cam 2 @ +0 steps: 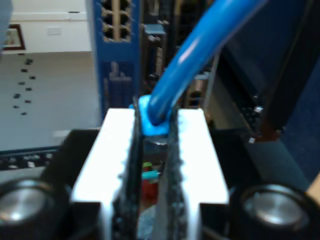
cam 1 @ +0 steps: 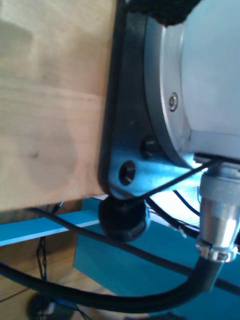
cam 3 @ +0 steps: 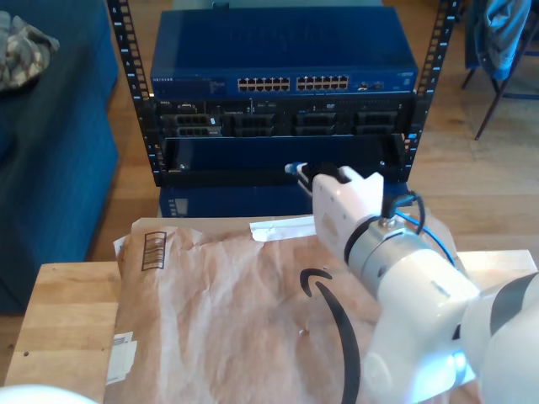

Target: Grab the cable and plug it in

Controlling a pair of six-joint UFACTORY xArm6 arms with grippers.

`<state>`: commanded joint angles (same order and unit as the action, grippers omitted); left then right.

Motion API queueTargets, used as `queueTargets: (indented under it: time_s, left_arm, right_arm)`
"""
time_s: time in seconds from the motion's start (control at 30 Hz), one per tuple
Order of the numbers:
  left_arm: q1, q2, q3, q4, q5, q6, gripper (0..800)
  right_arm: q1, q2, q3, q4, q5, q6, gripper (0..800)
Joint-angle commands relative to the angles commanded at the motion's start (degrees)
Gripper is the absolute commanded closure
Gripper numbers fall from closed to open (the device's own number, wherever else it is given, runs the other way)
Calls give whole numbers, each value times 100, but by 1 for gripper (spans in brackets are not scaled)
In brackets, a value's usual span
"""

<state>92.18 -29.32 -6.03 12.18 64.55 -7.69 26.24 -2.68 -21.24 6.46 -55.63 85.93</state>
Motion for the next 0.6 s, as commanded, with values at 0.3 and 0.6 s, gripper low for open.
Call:
queueTargets:
  time_s: [0.3,0.6]
  left_arm:
    - [0,0,0,0,0,0,0]
    - [0,0,0,0,0,0,0]
  right_arm:
    - [-220,360,-246,-35,-501,607,800]
    - [-431,1108,-844,-44,-1231,888,800]
